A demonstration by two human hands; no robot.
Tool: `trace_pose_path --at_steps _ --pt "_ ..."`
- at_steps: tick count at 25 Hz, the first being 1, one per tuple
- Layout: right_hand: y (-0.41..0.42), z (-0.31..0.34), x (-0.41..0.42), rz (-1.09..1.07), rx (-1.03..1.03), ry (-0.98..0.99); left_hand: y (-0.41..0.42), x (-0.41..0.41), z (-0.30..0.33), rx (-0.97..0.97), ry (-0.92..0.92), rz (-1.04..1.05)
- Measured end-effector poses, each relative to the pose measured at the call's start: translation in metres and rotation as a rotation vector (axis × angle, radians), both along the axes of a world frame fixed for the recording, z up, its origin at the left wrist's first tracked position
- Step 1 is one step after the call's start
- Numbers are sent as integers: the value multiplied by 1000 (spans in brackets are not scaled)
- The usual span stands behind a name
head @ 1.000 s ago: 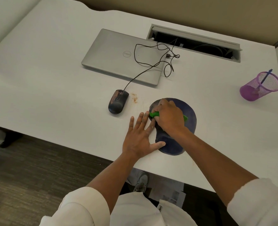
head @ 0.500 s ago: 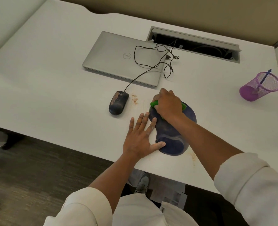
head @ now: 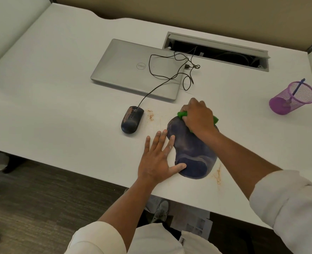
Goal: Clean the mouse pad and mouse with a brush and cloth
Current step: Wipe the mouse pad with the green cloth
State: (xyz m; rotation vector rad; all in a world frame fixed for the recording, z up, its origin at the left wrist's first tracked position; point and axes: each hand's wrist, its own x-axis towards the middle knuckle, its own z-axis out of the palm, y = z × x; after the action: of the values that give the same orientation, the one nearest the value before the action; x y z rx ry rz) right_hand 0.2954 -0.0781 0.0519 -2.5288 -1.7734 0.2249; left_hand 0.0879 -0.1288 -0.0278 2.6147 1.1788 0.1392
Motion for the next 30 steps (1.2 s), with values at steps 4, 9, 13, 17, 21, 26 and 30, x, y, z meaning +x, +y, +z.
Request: trace_pose_path --at_steps 4,9,13,17,21,26,30 --pt "-65 -4 -32 78 44 -74 0 1 -1 21 -4 -2" --pt "-97 -5 -36 141 -27 -54 -2 0 -2 39 -14 -2" --pt "-37 -3 -12 21 -1 -118 0 1 -1 16 -15 -6" --pt "-24 5 -8 -4 -31 -90 1 2 0 8 -9 -2" --pt "-75 7 -33 63 -98 -67 0 1 -2 33 -16 -3" --pt "-100 10 -42 137 -143 -60 -1 1 -2 48 -16 -7" --pt "-68 7 -31 96 -94 -133 0 1 -2 31 -19 -4"
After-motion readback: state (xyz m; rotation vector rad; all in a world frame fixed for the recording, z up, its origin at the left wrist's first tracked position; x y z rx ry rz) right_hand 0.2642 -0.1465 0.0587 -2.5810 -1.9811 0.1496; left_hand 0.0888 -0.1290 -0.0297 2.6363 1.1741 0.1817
